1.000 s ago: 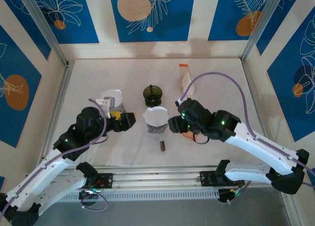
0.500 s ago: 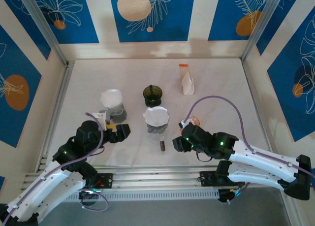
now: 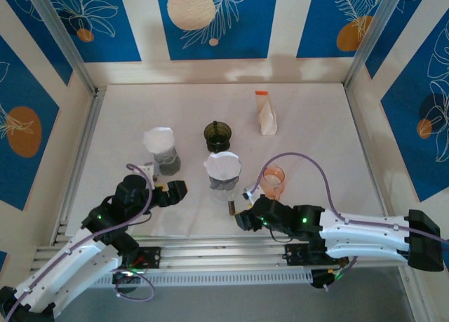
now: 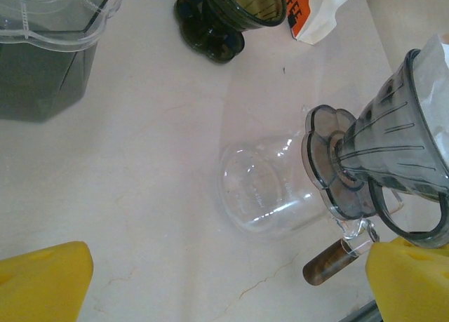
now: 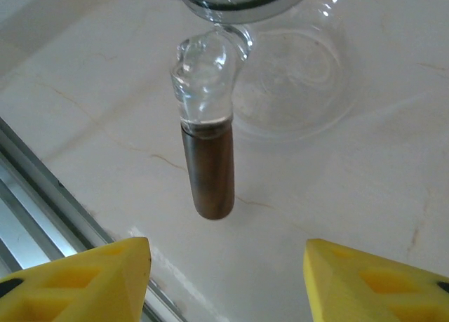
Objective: Place the coffee filter in the dripper
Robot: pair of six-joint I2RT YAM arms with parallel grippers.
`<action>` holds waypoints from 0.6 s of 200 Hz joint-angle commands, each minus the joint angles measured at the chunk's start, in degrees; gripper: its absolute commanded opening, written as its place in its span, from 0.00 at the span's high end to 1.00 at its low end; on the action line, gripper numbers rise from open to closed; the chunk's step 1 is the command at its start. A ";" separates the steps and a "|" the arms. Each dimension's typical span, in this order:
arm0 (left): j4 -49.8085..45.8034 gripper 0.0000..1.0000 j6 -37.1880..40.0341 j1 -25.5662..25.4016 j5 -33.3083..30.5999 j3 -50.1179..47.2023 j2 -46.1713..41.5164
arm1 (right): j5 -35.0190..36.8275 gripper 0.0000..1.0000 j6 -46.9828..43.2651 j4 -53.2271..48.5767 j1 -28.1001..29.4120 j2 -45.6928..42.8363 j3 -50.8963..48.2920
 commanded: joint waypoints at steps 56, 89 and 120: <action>3.76 0.00 -2.45 -0.03 0.64 -2.17 1.20 | 4.41 0.39 -2.71 15.84 1.70 8.47 -1.94; 4.39 0.00 -2.48 -0.03 1.13 -2.55 1.61 | 6.03 0.37 -2.32 17.44 1.55 11.75 -1.94; 6.26 0.09 -2.74 -0.08 3.03 -3.70 3.25 | 8.41 0.38 -0.64 18.15 1.01 13.85 -2.27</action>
